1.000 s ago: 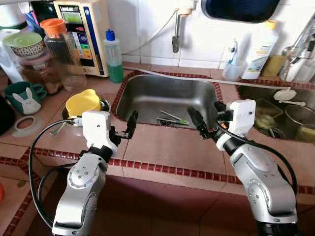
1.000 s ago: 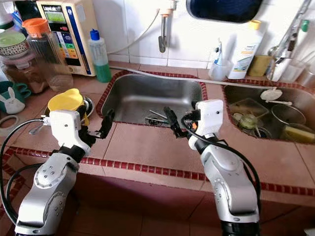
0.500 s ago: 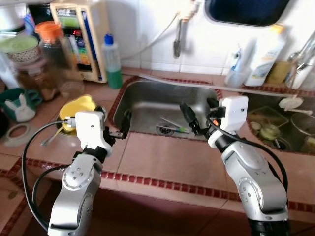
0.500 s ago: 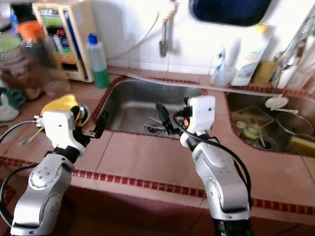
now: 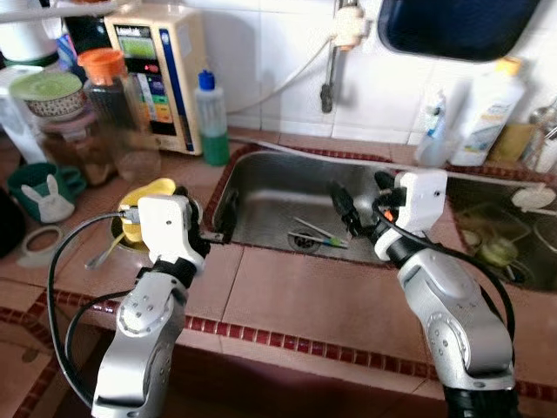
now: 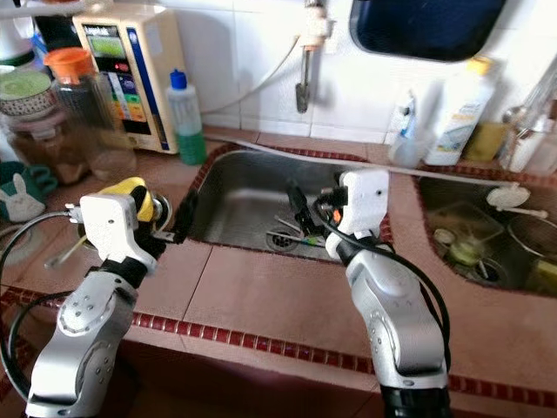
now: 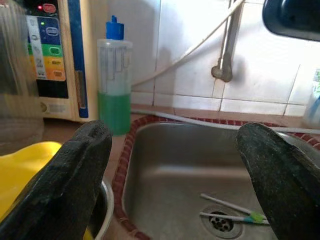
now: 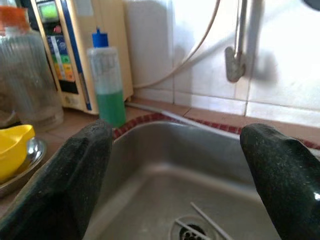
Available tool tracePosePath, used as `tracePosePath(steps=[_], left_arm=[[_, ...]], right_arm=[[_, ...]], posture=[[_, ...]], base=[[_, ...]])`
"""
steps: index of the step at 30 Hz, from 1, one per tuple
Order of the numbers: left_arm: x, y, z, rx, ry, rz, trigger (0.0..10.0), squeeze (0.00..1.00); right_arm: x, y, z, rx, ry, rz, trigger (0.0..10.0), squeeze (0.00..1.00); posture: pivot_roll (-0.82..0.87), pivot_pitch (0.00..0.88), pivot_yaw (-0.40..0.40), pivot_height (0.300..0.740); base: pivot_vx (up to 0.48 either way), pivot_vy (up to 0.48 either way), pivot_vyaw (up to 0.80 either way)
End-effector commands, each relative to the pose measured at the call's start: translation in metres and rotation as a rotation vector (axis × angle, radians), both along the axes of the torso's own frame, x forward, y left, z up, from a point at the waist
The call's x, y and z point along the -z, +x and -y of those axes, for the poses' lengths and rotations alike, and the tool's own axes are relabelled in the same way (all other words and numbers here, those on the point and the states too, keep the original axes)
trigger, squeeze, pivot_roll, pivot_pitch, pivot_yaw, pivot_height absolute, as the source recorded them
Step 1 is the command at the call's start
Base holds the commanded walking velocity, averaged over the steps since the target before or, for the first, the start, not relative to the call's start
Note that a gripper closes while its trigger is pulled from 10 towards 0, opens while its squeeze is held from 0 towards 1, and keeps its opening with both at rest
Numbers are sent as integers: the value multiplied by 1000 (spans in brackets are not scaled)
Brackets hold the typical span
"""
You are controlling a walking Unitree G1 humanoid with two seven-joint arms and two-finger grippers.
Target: Kitchen organization
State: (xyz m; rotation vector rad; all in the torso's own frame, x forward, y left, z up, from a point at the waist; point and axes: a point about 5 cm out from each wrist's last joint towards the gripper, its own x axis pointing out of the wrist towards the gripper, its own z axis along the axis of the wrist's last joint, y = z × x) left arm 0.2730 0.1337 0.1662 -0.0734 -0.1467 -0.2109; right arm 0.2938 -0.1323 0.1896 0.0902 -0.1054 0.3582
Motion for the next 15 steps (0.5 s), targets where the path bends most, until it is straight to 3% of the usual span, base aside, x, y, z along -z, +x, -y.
tracePosePath(steps=[1,5,9,15], left_arm=[[-1,0,1,-10,18,5,10000,0],[-1,1,-2,-54,47,12,10000,0],[1,5,-10,-183,181,37,10000,0],[19,6,-14,-226,256,-4,10000,0]], right_arm=[[-5,2,1,12,6,16,10000,0],[-8,4,-1,7,15,24,10000,0],[-14,6,-3,-1,30,33,10000,0],[-16,12,-6,-29,38,7,10000,0]], posture=[[31,0,5,740],[33,0,3,740],[33,0,0,740],[34,0,-9,740]], base=[[0,0,0],[0,0,0],[0,0,0],[0,0,0]])
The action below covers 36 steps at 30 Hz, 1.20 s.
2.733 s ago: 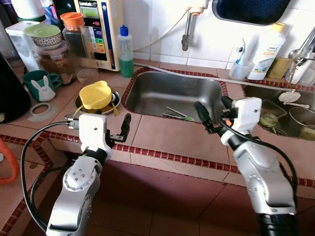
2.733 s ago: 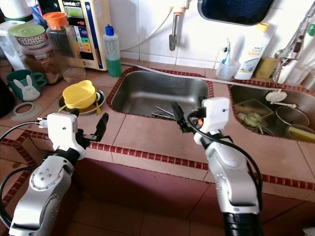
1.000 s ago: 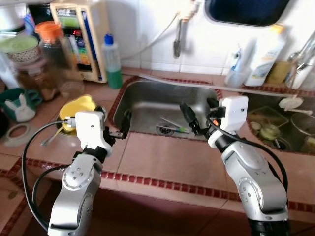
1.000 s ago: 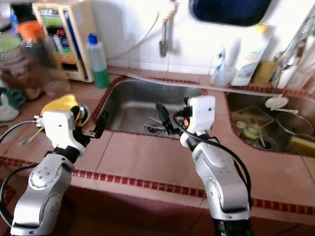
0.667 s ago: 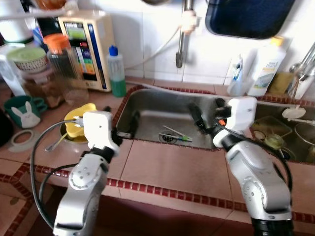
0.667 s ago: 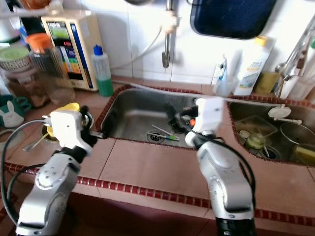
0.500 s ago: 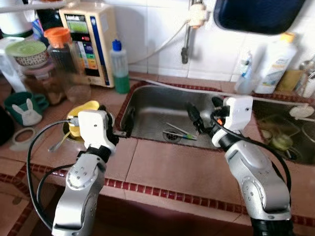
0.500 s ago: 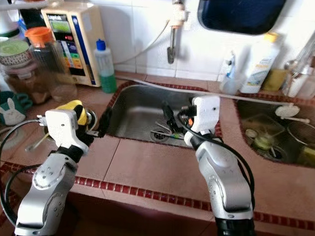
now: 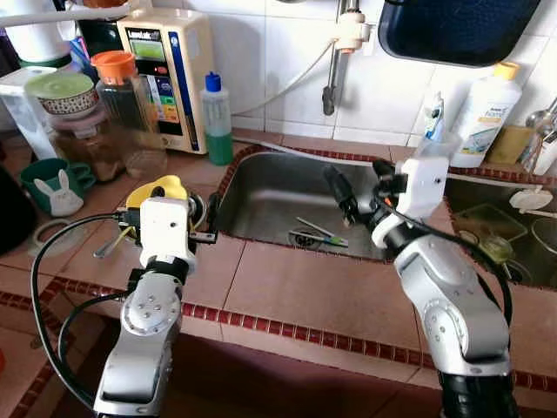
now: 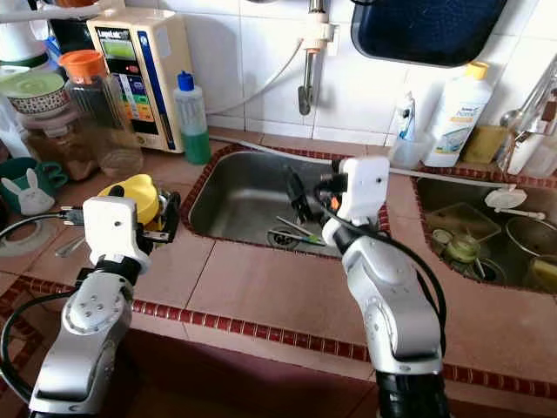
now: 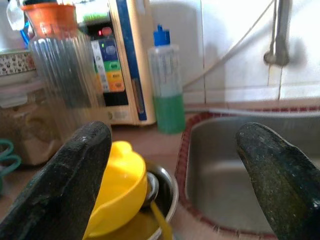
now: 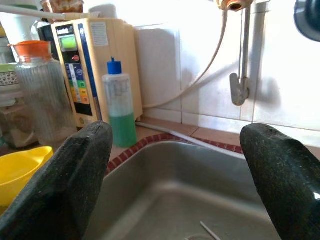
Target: Kitchen organization
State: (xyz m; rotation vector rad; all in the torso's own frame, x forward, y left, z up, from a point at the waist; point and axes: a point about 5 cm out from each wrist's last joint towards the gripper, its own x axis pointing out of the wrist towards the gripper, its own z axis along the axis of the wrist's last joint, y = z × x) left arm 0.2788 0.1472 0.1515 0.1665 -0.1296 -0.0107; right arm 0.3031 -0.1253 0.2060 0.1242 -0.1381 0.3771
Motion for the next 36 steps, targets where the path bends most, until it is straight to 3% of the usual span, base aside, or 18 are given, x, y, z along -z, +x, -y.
tracePosePath(steps=[1,9,14,20,29,36], left_arm=[[4,0,0,-10,30,-6,10000,0],[8,1,-14,-132,76,5,10000,0],[10,-1,-45,-359,111,-3,10000,0],[15,-2,-76,-533,80,-52,10000,0],[18,3,-88,-593,-31,-102,10000,0],[18,3,-88,-593,-31,-102,10000,0]], right_arm=[[0,2,1,-10,-1,-20,10000,0],[3,-5,-12,-176,-6,-65,10000,0],[8,-16,-25,-296,-19,-100,10000,0],[9,-32,-37,-460,-8,-134,10000,0],[8,-41,-40,-547,-19,-149,10000,0],[8,-41,-40,-547,-19,-149,10000,0]], posture=[[34,0,-9,740],[21,0,-19,740],[17,0,-23,740],[17,6,-29,740],[16,11,-27,740],[16,11,-27,740]], base=[[0,0,0],[0,0,0],[0,0,0],[0,0,0],[0,0,0],[0,0,0]])
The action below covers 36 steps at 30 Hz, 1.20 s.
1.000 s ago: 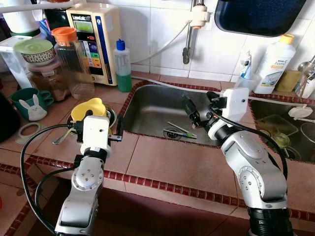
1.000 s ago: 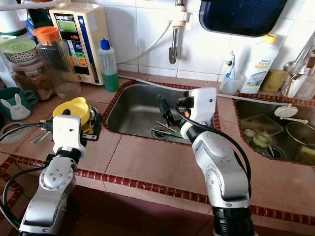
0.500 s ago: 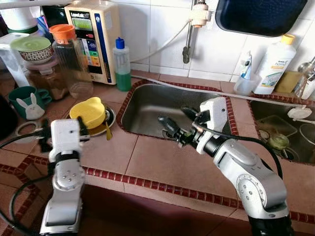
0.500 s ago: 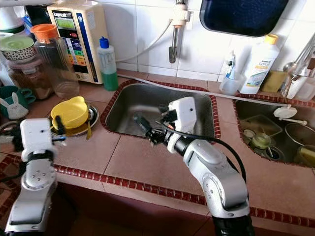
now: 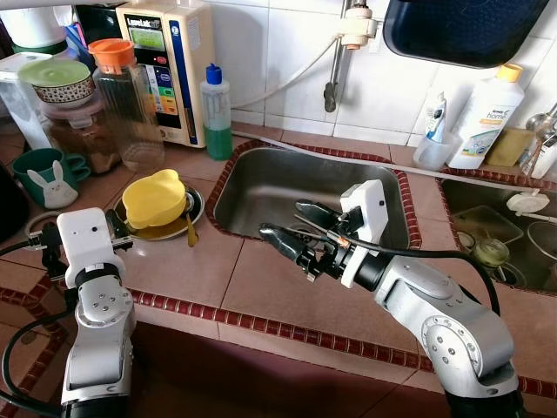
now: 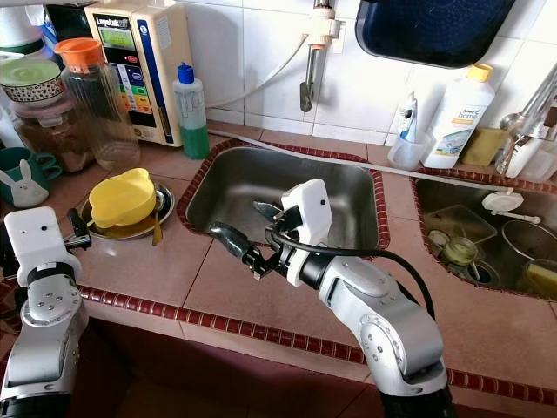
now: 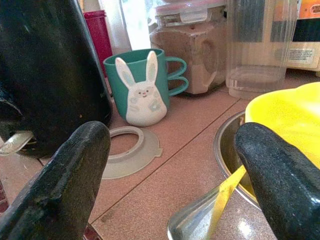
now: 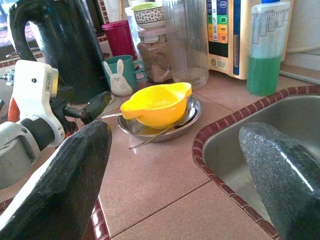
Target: Kitchen organization
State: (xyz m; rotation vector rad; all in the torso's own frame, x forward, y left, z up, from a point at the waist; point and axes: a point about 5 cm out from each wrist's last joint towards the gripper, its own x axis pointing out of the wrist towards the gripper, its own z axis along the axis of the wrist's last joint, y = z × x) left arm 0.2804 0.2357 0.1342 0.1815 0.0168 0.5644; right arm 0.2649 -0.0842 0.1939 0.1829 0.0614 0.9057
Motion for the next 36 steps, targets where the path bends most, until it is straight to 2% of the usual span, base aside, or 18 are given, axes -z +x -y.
tracePosePath(steps=[1,5,7,8,15,21,22,23,24,25,29,30,35,36], left_arm=[[1,2,0,-9,-31,-5,10000,0],[12,6,9,32,-327,17,10000,0],[13,6,11,34,-372,32,10000,0],[12,7,15,54,-422,60,10000,0],[7,9,22,102,-492,107,10000,0],[5,10,17,81,-475,120,10000,0],[5,9,14,69,-482,124,3804,0],[6,9,13,64,-487,131,1490,0],[6,9,12,63,-488,132,1490,0],[6,9,12,56,-500,132,0,0],[6,9,12,53,-495,132,0,0],[6,9,11,53,-495,133,1333,0],[6,9,11,51,-495,135,1294,0],[6,9,11,52,-494,136,3490,0]], right_arm=[[-5,-3,1,-9,-7,13,10000,0],[-4,-7,-2,-30,1,15,10000,0],[-4,-7,-2,-31,0,17,10000,0],[-4,-7,-3,-33,-3,19,10000,0],[-3,-9,-4,-49,-9,17,10000,0],[-2,-8,-4,-46,-13,21,10000,0],[-2,-8,-4,-46,-13,21,10000,0],[-2,-8,-4,-50,-9,22,10000,0],[-2,-8,-5,-51,-8,22,10000,0],[-4,-10,-6,-76,15,15,10000,0],[-5,-16,-8,-159,58,-11,10000,0],[-4,-19,-8,-198,48,-24,10000,0],[-2,-23,-8,-244,45,-38,10000,0],[-2,-23,-9,-242,45,-38,10000,0]], posture=[[16,11,-27,740],[20,12,-19,740],[20,12,-19,740],[20,12,-20,740],[21,10,-18,740],[24,3,-17,740],[24,1,-17,740],[25,0,-17,740],[25,0,-17,740],[26,0,-17,740],[28,0,-17,740],[29,0,-18,740],[29,0,-18,740],[29,0,-18,740]], base=[[0,0,0],[0,0,0],[0,0,0],[0,0,0],[0,0,0],[0,0,0],[0,0,0],[0,0,0],[0,0,0],[0,0,0],[0,0,0],[0,0,0],[0,0,0],[0,0,0]])
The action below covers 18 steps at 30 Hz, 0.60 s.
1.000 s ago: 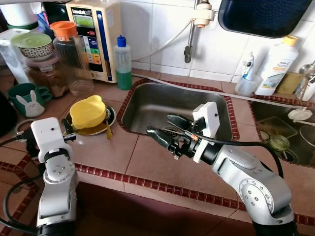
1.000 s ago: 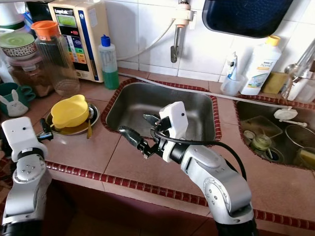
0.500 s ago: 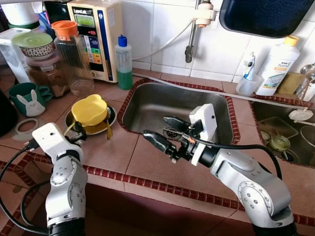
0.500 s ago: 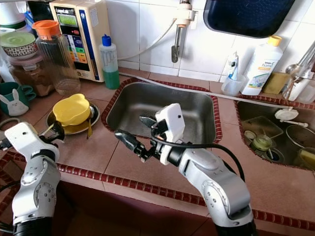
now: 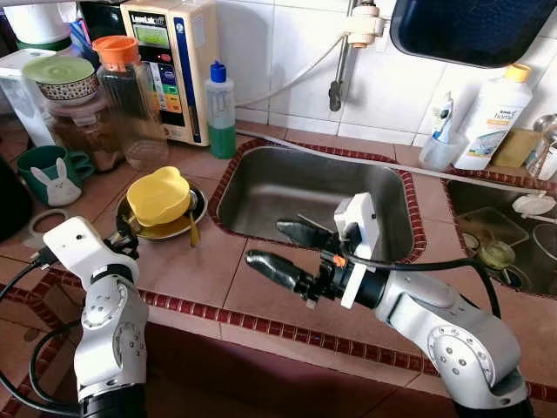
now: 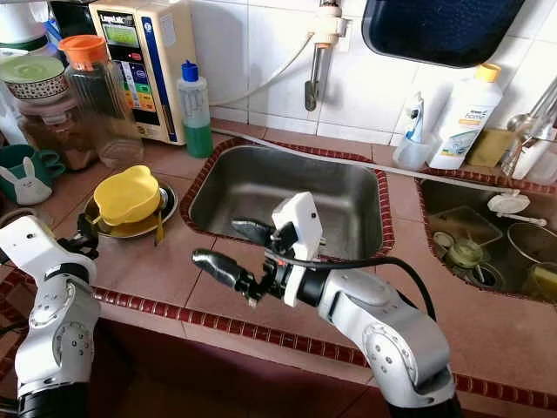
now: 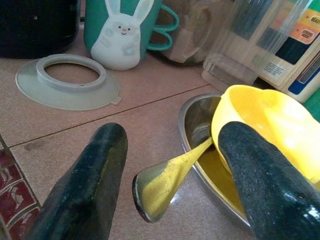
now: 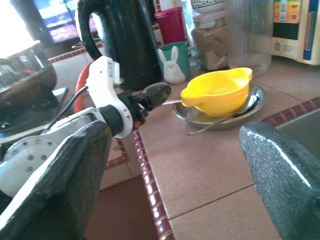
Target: Kitchen organization
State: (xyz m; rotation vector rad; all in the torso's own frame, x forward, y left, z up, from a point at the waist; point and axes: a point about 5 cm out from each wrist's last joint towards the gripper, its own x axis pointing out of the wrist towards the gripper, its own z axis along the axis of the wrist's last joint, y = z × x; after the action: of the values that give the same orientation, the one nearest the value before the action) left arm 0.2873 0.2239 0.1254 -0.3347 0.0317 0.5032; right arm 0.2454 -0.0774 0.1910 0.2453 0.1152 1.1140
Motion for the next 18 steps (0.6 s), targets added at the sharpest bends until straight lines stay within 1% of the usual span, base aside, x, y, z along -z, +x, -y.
tracePosePath(steps=[1,2,8,18], left_arm=[[-3,2,-1,-4,-1,14,3176,0],[-3,2,-1,-5,-4,16,0,0],[-4,2,-1,-1,-9,29,0,0],[-9,0,-5,-28,-9,49,0,0]], right_arm=[[-5,-4,-2,-30,5,19,10000,0],[-5,-4,-2,-28,5,18,10000,0],[-5,-4,-1,-30,7,13,10000,0],[-4,-3,-1,-28,2,13,10000,0]], posture=[[32,0,-19,740],[31,0,-18,740],[31,0,-19,740],[35,0,-23,740]], base=[[0,0,0],[0,0,0],[0,0,0],[0,0,0]])
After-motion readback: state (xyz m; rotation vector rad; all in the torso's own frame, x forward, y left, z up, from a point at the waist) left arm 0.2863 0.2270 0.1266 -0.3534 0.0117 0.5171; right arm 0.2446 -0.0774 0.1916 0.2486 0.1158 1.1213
